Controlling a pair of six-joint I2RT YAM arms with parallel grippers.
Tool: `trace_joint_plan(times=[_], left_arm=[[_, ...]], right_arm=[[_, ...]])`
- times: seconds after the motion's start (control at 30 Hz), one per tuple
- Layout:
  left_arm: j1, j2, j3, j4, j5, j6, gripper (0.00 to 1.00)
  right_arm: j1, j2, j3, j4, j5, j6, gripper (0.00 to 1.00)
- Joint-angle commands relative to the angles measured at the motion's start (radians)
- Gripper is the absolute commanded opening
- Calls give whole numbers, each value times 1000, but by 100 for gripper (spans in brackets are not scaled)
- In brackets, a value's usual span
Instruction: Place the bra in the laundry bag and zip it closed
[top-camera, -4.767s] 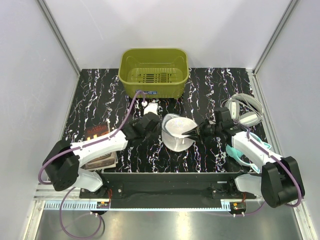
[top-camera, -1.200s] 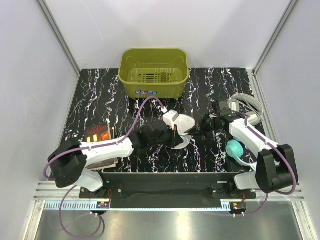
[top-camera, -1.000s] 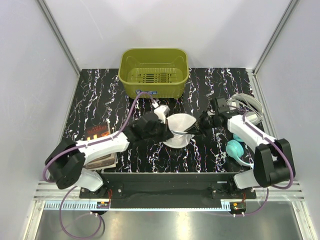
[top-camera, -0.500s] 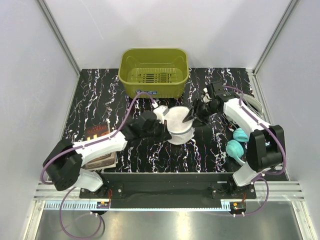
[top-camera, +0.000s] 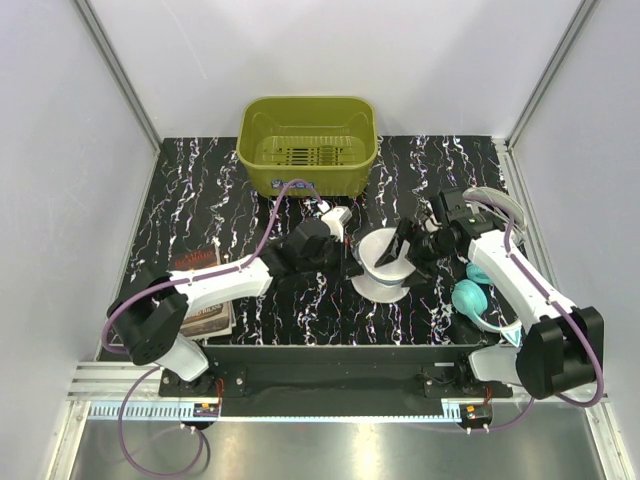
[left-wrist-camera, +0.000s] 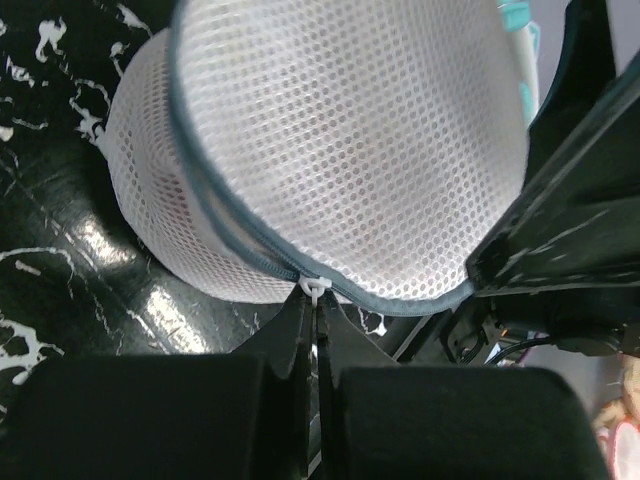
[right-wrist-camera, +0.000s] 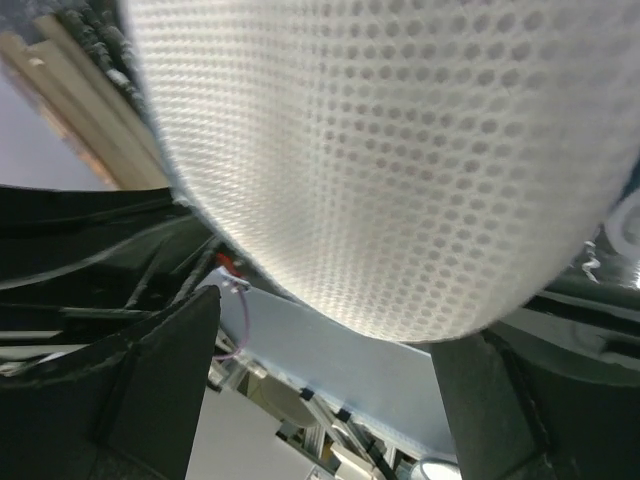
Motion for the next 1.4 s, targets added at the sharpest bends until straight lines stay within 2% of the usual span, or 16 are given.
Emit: trace_joint_plan(times=[0.0,0.13,0.2,0.3,0.43,0.5,0.63,0.67,0.83,1.07,1.2,1.37], left_arm=[[-8,-32,23,82,18,-25,0],[-8,-45,6,79,13,-28,0],[-8,-48,4,80,10,-34,0],[-18,-42,18,86,13,-44,0],[-58,-6,64,88,3,-54,0],[-93,10,81,88,-5,-53,0],[-150,40,108,88,-36,-44,0],[-167,43,112,88,-43,-42,0],[-198,55,121,90,-51,-33,0],[-221,52,102,94,-50,-24,0],[-221,52,96,82,-50,-16,0],[-221,61,112,76,-50,-1,0]], right_arm=[[-1,-32,-21,-98,156,-58,90],[-1,-79,-12,-196,247,-100,96],[-1,-105,-15,-207,171,-71,99],[-1,-136,-44,-161,13,40,100],[-1,-150,-44,-100,-6,167,100],[-1,-162,-70,-65,-35,296,100],[1,-266,-212,61,-11,582,91],[2,-324,-242,73,0,623,84],[1,-484,-415,109,66,827,72],[1,-533,-445,101,101,836,70],[1,-506,-345,54,153,775,68],[-4,-483,-290,23,201,755,60]])
